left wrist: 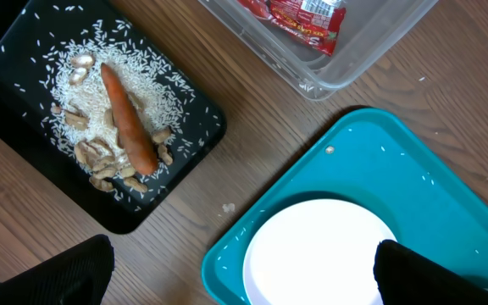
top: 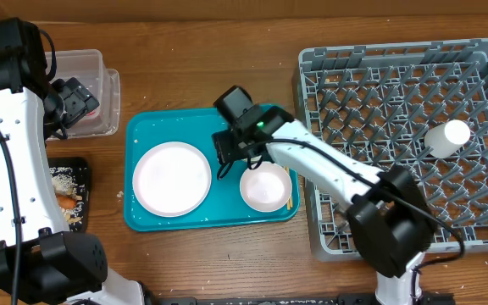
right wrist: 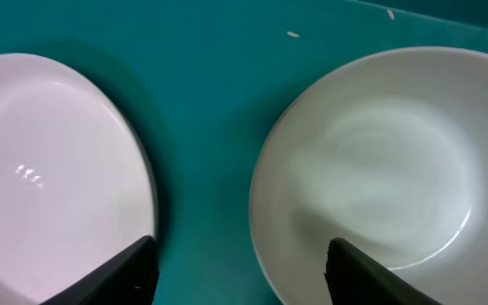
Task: Sort waste into correct bins and load items into the dishwasher
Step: 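Move the right gripper back and grasp the small white bowl's rim, then lift the bowl with the right gripper and carry it to the rack's back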
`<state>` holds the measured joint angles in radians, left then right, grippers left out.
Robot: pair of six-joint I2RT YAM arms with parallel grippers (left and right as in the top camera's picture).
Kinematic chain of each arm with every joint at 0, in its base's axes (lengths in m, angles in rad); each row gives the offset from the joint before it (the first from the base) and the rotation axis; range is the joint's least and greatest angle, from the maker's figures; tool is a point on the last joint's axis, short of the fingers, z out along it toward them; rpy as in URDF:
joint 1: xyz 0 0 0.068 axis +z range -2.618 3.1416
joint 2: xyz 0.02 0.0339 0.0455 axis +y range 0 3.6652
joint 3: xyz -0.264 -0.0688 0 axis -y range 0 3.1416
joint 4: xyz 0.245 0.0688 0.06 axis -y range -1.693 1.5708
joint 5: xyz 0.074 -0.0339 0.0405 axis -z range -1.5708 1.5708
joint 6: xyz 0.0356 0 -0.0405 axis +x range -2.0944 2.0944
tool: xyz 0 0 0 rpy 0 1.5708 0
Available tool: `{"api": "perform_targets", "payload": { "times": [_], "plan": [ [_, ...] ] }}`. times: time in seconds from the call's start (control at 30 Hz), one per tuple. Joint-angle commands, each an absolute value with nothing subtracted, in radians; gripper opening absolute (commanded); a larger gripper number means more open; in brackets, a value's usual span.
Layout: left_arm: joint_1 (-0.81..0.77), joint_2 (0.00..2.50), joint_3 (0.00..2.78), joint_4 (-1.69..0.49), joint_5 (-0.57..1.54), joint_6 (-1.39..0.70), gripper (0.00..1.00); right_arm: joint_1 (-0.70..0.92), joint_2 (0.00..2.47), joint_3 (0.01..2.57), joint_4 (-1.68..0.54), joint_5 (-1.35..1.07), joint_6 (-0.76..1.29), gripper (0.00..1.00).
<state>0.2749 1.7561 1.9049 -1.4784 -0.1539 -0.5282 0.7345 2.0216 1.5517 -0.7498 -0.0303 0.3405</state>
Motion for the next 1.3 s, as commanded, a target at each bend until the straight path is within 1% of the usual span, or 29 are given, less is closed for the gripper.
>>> {"api": "perform_targets", "payload": {
  "times": [0.0,0.13,0.27,0.43,0.53,0.63,0.93,1.03,1.2,1.27],
  "plan": [
    [0.276,1.740,1.919,-1.481,-0.157,-0.524,1.00,0.755,2.062,1.557,-0.728,0.037,0.318,0.64],
    [0.276,1.740,1.919,-1.481,-0.157,-0.524,1.00,0.757,2.092,1.557,-0.699,0.046,0.318,0.63],
    [0.276,1.740,1.919,-1.480,-0.157,-0.524,1.00,0.757,2.093,1.557,-0.688,0.068,0.318,0.58],
    [0.276,1.740,1.919,-1.481,-0.157,-0.524,1.00,0.760,2.105,1.557,-0.688,0.105,0.318,0.56],
    [0.276,1.740,1.919,-1.481,-0.157,-0.524,1.00,0.760,2.111,1.557,-0.687,0.105,0.318,0.49],
    [0.276,1.740,1.919,-1.480,-0.157,-0.524,1.00,0.760,2.114,1.557,-0.688,0.105,0.318,0.36],
    [0.276,1.740,1.919,-1.480,-0.157,-0.524,1.00,0.760,2.135,1.557,-0.685,0.104,0.318,0.33],
    [0.276,1.740,1.919,-1.481,-0.157,-0.524,1.00,0.760,2.136,1.557,-0.685,0.104,0.318,0.26],
    [0.276,1.740,1.919,-1.480,-0.157,-0.524,1.00,0.760,2.134,1.568,-0.689,0.070,0.318,0.10],
    [0.276,1.740,1.919,-1.481,-0.157,-0.524,1.00,0.760,2.124,1.588,-0.702,0.061,0.318,0.05]
  ]
}}
